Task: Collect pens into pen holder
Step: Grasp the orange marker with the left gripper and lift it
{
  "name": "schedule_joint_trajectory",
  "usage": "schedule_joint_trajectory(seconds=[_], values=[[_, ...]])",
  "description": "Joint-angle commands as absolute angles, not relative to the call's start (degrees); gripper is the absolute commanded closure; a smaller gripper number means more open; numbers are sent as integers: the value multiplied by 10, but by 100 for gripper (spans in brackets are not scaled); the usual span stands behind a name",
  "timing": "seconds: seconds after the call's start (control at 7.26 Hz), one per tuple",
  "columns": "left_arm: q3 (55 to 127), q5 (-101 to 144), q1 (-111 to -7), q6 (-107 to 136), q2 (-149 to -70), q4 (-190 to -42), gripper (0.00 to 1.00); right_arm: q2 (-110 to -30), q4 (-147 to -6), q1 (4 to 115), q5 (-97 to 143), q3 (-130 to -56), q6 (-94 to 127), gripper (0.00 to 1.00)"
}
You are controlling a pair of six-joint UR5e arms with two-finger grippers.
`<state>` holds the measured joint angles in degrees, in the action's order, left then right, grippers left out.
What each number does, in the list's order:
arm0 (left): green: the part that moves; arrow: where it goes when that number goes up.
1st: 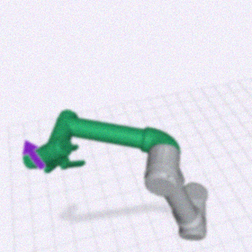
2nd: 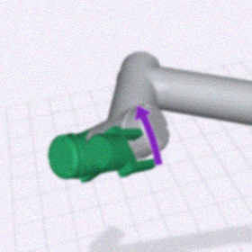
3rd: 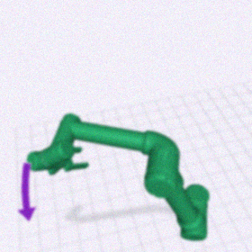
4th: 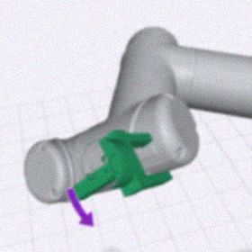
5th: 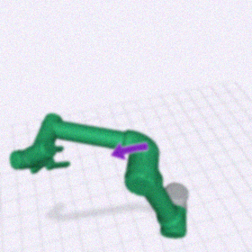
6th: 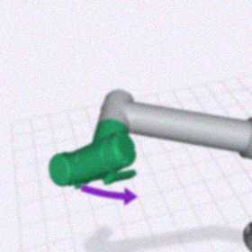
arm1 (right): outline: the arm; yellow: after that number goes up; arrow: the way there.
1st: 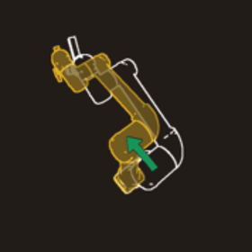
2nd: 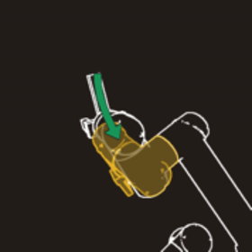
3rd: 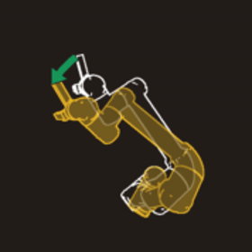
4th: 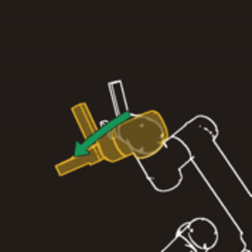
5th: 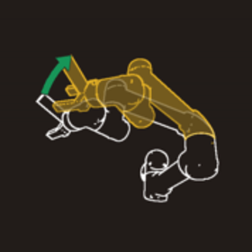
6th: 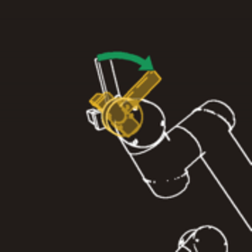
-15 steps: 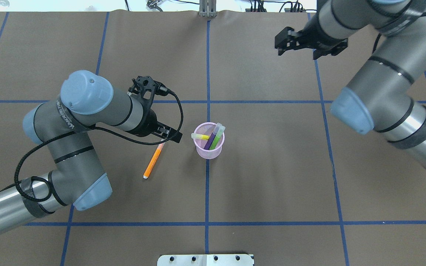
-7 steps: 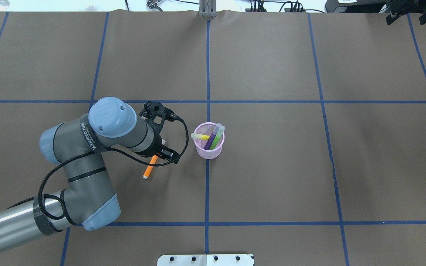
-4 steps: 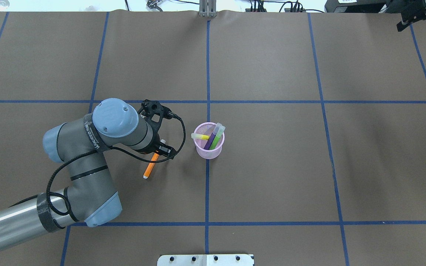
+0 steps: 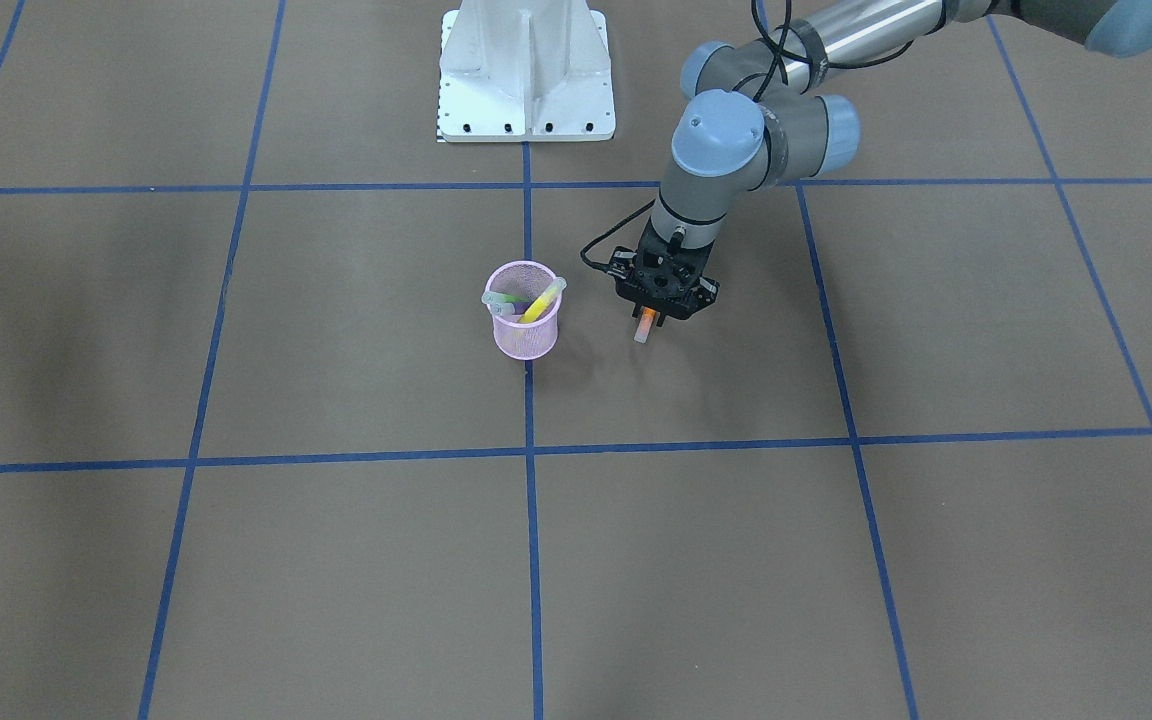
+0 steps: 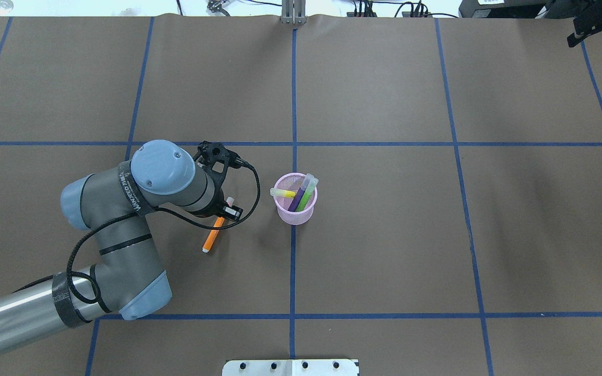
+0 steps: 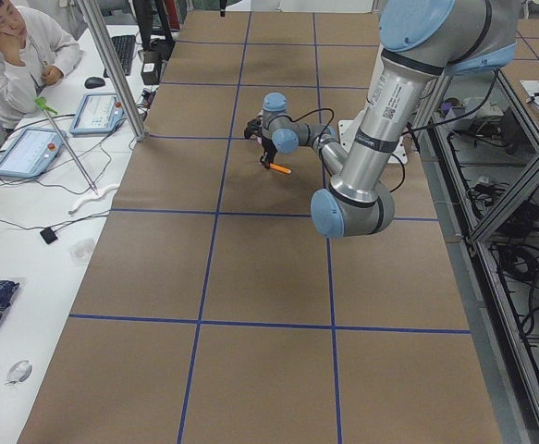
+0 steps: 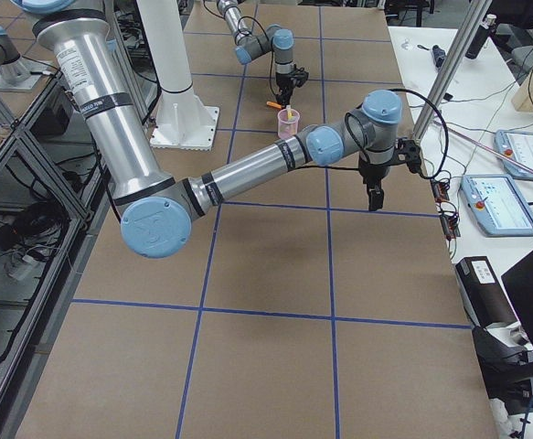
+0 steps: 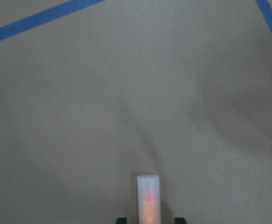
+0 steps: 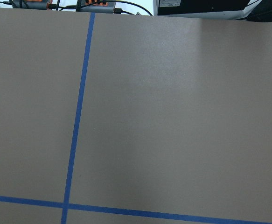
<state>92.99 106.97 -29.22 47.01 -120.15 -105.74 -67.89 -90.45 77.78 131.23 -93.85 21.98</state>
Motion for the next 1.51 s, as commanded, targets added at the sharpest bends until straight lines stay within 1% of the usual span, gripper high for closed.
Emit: schedule_joint_trajectory(seconds=[0.0, 0.28, 0.41, 0.55, 0.69, 0.83, 0.96, 1.1, 1.38], values=[[929, 1070, -293, 471, -1199, -1057, 68, -680, -904, 778, 1312, -939, 220, 0], [929, 1069, -291, 482, -1199, -1057, 68, -681, -904, 778, 1312, -939, 220, 0], [930, 1069, -291, 483, -1199, -1057, 76, -681, -904, 778, 1312, -939, 220, 0], [934, 1069, -293, 483, -1200, -1057, 100, -680, -904, 778, 1312, -939, 220, 0], [939, 1069, -297, 481, -1201, -1058, 100, -680, -904, 779, 1312, -939, 220, 0], [961, 1070, -321, 467, -1201, -1061, 100, -679, -904, 780, 1312, -939, 220, 0], [1004, 1070, -336, 423, -1206, -1065, 100, -679, -904, 781, 1312, -938, 220, 0], [1026, 1070, -341, 406, -1214, -1119, 100, -679, -904, 781, 1312, -939, 220, 0], [1003, 1070, -338, 410, -1222, -1313, 100, -679, -903, 782, 1312, -939, 220, 0]])
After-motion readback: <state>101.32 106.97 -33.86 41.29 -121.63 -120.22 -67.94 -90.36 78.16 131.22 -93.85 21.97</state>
